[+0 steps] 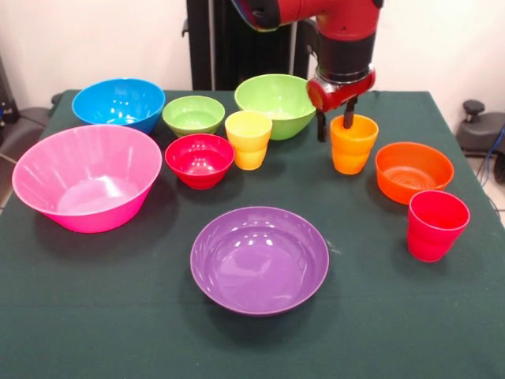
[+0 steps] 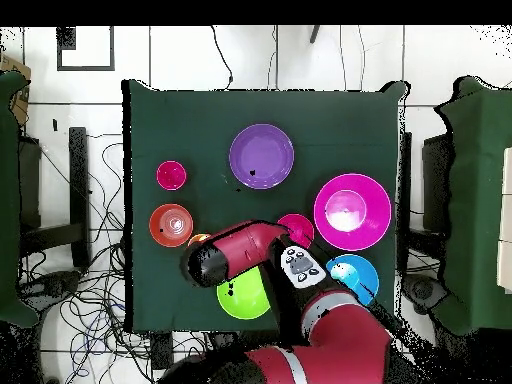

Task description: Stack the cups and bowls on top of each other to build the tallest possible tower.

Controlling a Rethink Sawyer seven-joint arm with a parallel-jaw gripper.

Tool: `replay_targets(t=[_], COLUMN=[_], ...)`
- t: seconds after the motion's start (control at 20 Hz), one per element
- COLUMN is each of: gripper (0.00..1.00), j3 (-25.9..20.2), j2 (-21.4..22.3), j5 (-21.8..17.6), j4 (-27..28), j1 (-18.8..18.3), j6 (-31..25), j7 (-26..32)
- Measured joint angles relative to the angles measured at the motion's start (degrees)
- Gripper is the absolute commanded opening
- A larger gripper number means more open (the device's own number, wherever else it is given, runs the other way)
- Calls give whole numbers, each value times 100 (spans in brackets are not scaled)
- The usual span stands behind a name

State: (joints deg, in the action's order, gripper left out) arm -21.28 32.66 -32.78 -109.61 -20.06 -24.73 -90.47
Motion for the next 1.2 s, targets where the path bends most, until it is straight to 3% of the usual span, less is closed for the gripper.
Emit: replay_targets(t=[0.25, 0.8, 1.2], gripper=[100, 100, 100], j3=[207, 488, 492], j2=[-301, -389, -72], j5=[1, 27, 555], j4=[8, 5, -45], j1=[137, 346, 237], j6=[87, 170, 170], j7=[-1, -140, -214])
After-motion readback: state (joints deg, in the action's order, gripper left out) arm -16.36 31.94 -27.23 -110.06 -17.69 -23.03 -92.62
